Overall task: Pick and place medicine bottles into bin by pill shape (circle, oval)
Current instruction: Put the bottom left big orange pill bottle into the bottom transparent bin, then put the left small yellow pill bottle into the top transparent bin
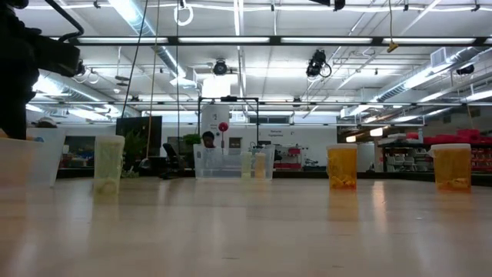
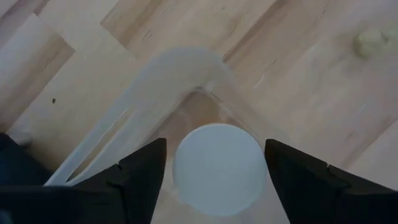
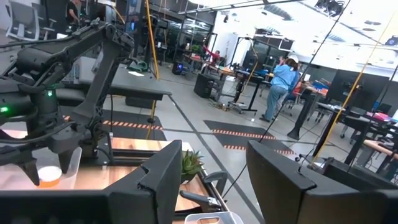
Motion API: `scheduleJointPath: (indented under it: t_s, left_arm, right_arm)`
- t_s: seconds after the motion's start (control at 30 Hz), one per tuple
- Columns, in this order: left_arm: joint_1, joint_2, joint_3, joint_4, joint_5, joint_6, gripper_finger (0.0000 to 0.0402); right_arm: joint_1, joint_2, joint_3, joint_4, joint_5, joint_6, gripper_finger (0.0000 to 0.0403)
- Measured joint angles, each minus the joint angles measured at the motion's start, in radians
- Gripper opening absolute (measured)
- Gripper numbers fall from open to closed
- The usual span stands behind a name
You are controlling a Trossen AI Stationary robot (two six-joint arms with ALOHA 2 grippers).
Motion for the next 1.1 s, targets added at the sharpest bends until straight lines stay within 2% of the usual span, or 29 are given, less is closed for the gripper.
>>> scheduleJointPath:
  t_s: [0.23,0.4,0.6,0.77,1.1]
  left_arm:
    - [-0.002,0.0,0.091,-0.135,-0.02,0.059,0.0281]
    - [-0.002,-0.002,0.14,-0.168,-0.028,0.145,0.0272]
    - [0.0,-0.002,0.22,-0.23,-0.062,0.24,0.027]
    - [0.005,-0.003,0.25,-0.159,-0.166,0.392,0.027]
    - [0.07,0.0,0.244,0.074,-0.171,0.737,0.0243]
  right_arm:
    - [0.0,0.0,0.0,-0.009,0.0,0.007,0.0186]
    - [-0.001,0.0,0.0,-0.029,-0.004,0.009,0.0186]
    - [-0.033,0.0,0.0,-0.064,-0.073,0.09,0.0186]
    - [-0.043,0.042,0.0,-0.116,-0.127,0.166,0.0186]
    - [-0.026,0.088,0.001,-0.143,-0.135,0.313,0.0186]
